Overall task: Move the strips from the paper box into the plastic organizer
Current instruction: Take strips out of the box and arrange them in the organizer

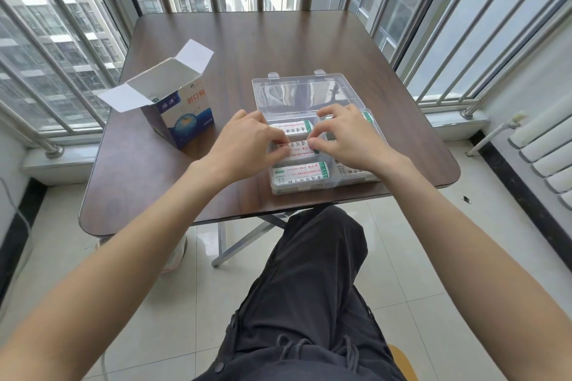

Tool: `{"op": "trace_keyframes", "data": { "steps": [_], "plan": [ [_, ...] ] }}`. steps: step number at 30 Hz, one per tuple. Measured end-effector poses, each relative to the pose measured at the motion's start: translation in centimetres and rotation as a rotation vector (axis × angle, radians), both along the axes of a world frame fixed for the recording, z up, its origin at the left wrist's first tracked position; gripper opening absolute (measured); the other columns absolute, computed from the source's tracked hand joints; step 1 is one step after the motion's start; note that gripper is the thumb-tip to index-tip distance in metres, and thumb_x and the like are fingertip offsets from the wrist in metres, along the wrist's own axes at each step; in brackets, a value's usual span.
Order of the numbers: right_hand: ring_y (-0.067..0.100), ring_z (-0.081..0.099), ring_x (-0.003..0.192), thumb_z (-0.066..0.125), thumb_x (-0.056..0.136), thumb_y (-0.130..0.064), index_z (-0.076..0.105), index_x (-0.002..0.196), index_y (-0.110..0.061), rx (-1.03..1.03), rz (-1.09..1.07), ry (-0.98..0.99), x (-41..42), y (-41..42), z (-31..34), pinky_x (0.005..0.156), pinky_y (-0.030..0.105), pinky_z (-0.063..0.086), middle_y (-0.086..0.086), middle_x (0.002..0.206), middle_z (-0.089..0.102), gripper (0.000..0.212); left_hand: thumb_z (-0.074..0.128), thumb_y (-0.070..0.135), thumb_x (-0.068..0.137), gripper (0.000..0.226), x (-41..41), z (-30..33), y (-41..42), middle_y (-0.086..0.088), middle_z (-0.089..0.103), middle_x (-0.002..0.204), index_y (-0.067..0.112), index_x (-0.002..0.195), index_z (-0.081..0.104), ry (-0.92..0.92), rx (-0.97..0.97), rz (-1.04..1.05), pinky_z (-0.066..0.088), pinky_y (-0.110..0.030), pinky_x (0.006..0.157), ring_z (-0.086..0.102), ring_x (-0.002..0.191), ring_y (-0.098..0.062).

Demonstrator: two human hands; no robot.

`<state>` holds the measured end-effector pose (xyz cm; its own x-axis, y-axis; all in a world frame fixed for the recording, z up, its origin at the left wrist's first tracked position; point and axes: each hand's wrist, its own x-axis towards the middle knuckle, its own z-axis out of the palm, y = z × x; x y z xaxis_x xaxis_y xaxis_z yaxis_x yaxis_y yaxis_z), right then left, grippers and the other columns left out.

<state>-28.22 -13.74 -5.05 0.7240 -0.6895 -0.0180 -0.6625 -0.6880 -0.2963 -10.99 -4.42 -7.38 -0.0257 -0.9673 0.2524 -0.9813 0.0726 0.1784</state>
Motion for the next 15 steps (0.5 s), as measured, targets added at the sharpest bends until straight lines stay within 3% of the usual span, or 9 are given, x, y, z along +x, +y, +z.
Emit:
{"op": "trace_keyframes", "data": {
  "steps": [7, 15],
  "plan": [
    [0.025, 0.027, 0.126, 0.05, 0.094, -0.038, 0.074, 0.1, -0.025, -0.067, -0.015, 0.026, 0.3, -0.1, -1.2, 0.104, 0.041, 0.028, -0.002, 0.144, 0.035, 0.028, 0.047, 0.042, 0.094, 0.031, -0.1, 0.1, 0.0, 0.004, 0.07, 0.095, 0.026, 0.106, 0.072, -0.002, -0.023, -0.003, 0.029, -0.026, 0.078, 0.05, 0.091, -0.012],
    [0.025, 0.028, 0.125, 0.049, 0.095, -0.038, 0.073, 0.102, -0.02, -0.056, 0.007, -0.009, 0.3, -0.4, -0.8, 0.104, 0.04, 0.029, -0.001, 0.139, 0.041, 0.03, 0.058, 0.045, 0.087, 0.028, 0.5, 0.1, 0.1, 0.005, 0.071, 0.094, 0.024, 0.097, 0.073, 0.03, -0.096, -0.022, 0.031, -0.027, 0.079, 0.053, 0.091, -0.013]
  ]
}}
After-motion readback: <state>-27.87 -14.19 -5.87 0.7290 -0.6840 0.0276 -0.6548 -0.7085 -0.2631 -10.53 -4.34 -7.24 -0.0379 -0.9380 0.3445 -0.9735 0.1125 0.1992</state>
